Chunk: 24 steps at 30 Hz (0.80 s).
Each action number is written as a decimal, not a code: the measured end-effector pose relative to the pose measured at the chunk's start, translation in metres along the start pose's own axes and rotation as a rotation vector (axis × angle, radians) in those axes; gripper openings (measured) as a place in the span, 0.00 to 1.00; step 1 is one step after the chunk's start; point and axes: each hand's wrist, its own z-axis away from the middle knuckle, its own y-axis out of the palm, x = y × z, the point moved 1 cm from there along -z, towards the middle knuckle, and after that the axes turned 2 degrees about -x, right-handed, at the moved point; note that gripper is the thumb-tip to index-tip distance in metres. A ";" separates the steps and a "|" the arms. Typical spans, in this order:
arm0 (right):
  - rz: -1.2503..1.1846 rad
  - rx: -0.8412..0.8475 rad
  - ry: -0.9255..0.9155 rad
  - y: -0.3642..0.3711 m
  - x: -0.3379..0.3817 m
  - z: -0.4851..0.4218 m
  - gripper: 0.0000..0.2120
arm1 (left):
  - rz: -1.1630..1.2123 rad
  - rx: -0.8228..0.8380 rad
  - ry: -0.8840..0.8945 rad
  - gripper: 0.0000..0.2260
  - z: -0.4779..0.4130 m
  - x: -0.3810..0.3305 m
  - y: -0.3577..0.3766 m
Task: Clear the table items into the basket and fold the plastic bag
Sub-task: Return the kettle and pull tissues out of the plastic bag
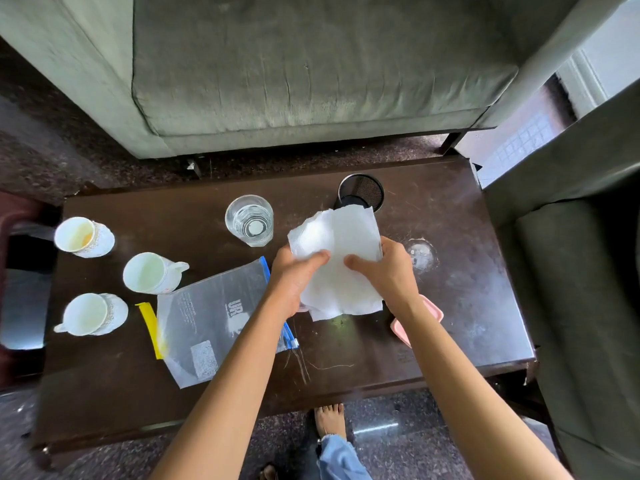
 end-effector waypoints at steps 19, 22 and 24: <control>-0.122 -0.246 -0.226 -0.046 0.067 -0.063 0.07 | -0.139 -0.120 0.505 0.09 -0.036 -0.089 0.063; -0.195 -0.321 -0.270 -0.043 0.069 -0.072 0.03 | -0.158 -0.139 0.558 0.11 -0.045 -0.100 0.076; -0.213 -0.348 -0.246 -0.039 0.064 -0.079 0.04 | -0.171 -0.148 0.544 0.12 -0.051 -0.099 0.082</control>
